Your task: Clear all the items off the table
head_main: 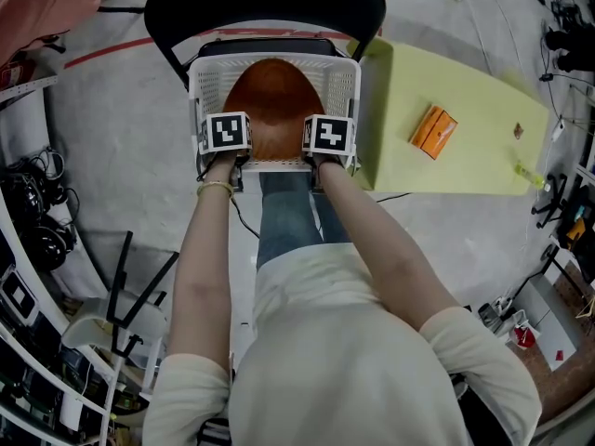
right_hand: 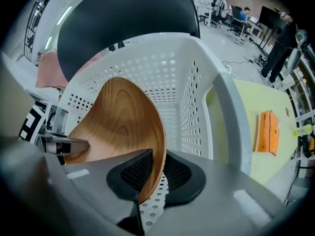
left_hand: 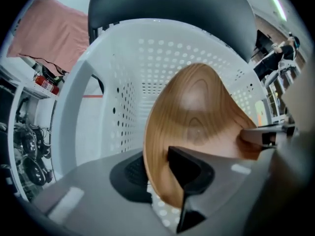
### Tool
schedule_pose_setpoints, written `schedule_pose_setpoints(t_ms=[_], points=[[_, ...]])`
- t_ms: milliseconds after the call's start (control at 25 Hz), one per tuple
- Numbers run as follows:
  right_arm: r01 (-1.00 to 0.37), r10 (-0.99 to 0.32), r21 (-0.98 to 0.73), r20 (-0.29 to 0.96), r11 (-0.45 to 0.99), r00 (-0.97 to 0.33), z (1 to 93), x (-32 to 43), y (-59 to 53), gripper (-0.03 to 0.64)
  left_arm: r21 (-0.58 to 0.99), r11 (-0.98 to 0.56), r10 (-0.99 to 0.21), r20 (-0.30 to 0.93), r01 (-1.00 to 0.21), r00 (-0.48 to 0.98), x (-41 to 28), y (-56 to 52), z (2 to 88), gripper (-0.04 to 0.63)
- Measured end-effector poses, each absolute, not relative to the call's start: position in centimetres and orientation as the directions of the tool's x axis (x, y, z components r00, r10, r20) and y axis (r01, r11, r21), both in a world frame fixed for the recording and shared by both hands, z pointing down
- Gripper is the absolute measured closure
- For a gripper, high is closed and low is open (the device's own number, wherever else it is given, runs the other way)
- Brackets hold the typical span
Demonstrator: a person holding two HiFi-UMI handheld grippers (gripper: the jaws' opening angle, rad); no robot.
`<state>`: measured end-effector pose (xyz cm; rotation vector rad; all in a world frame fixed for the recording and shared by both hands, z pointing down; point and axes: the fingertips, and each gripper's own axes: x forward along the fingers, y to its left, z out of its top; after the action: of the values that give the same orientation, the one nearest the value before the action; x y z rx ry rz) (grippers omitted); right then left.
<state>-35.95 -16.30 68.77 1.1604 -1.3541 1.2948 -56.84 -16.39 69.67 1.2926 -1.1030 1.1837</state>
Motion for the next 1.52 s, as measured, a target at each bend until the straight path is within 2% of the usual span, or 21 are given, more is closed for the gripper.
schedule_pose_setpoints(t_ms=[680, 1040, 1520], points=[[-0.991, 0.092, -0.123, 0.988, -0.052, -0.128, 73.3, -36.1, -15.8, 0.558, 0.102, -0.093, 0.186, 0.979, -0.990, 0.084, -57.0, -15.9, 74.4, 0.486], [-0.994, 0.088, -0.102, 0.991, -0.040, -0.105, 74.4, -36.1, -16.0, 0.557, 0.123, -0.067, 0.224, 0.969, -0.990, 0.105, -56.8, -15.3, 76.0, 0.483], [-0.993, 0.055, -0.114, 0.992, -0.031, -0.116, 74.2, -36.2, -16.7, 0.509, 0.123, -0.053, 0.248, 0.963, -0.991, 0.107, -56.6, -15.1, 76.0, 0.477]])
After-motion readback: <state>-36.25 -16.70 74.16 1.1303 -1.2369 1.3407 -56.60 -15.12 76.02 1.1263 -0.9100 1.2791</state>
